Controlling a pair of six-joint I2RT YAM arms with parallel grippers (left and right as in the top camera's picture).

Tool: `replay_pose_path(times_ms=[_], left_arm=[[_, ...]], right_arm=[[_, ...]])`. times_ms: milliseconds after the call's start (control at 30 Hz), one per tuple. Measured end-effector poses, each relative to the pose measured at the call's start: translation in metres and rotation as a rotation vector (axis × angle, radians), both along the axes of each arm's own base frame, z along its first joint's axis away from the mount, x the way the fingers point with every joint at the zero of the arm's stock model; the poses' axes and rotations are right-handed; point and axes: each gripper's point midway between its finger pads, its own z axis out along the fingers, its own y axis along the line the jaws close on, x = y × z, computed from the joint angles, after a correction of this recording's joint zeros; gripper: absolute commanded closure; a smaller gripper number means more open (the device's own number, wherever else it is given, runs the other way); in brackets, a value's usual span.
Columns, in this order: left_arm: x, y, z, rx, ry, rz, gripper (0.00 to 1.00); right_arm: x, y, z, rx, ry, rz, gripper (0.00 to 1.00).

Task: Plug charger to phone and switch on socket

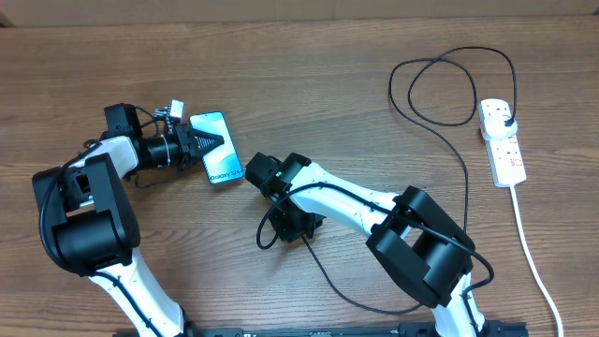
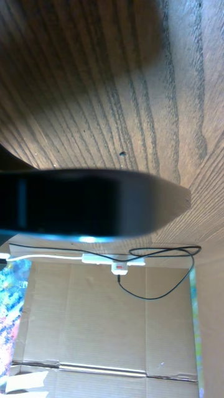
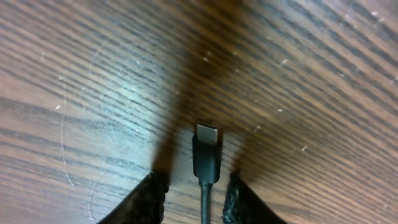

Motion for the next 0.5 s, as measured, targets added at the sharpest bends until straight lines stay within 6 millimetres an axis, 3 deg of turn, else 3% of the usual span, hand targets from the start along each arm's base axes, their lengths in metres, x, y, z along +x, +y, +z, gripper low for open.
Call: replay_pose_path(times_ms=[167,333,433,500], left_arm=[[-0.002,-0.005,0.009,-0.053,-0.024,-0.021,0.96],[-0.008,-0.006,0.019,-0.121,-0.026,-0.034,0.96],[-0.008,0.008,0.022,-0.137,-0.040,-0.007,0.95],[-0.008,0.022,0.025,-0.151,-0.053,0.024,0.96]], right_arm=[[0.001,0.000,0.000,0.002,-0.001,-0.002,0.77],[0.001,0.001,0.000,0.005,-0.003,-0.002,0.72],[0.002,0.003,0.001,0.018,-0.007,-0.002,0.73],[0.002,0.004,0.000,0.030,-0.015,-0.002,0.80]])
